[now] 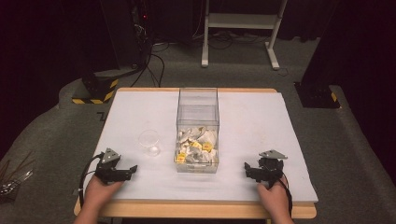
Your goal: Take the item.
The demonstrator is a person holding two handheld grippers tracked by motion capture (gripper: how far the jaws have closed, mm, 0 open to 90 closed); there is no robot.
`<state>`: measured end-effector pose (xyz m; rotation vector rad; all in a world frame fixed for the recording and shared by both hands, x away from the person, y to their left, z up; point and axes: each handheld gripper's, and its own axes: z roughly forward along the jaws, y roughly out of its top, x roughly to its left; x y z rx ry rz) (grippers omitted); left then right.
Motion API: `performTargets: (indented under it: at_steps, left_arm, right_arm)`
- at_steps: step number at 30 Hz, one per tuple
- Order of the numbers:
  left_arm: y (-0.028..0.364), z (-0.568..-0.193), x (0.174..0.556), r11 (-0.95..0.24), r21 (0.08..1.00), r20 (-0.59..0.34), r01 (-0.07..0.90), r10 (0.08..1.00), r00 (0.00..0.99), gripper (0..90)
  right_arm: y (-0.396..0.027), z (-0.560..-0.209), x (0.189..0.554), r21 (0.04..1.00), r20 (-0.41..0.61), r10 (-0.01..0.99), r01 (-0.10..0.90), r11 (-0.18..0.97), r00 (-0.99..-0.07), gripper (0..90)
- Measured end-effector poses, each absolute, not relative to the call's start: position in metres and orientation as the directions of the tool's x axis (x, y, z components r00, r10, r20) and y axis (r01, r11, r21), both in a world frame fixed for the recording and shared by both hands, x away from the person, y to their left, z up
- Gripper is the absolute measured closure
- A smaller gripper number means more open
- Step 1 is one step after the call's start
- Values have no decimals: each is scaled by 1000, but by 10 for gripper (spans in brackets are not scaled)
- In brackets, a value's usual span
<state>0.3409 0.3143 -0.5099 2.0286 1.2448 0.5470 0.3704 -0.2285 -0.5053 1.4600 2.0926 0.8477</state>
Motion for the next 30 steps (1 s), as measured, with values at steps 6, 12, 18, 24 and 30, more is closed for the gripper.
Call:
performTargets:
  at_steps: [6,12,18,24,30]
  left_arm:
    - [314,-510,341,-306,736,1,604,893,451,141]
    - [314,-510,341,-306,735,0,605,893,451,142]
    - [314,-510,341,-305,737,1,602,893,451,142]
    - [314,-510,341,-306,737,4,603,894,449,140]
    - [314,-510,341,-304,734,-2,607,893,450,142]
  right_arm:
    - [-229,-505,370,704,-14,941,665,250,-339,95]
    - [-229,-505,371,704,-13,941,665,249,-339,93]
    - [-229,-505,371,703,-13,940,665,250,-340,93]
    - [-229,-505,371,703,-12,940,666,249,-340,92]
    - [-229,-505,371,704,-12,940,665,249,-340,92]
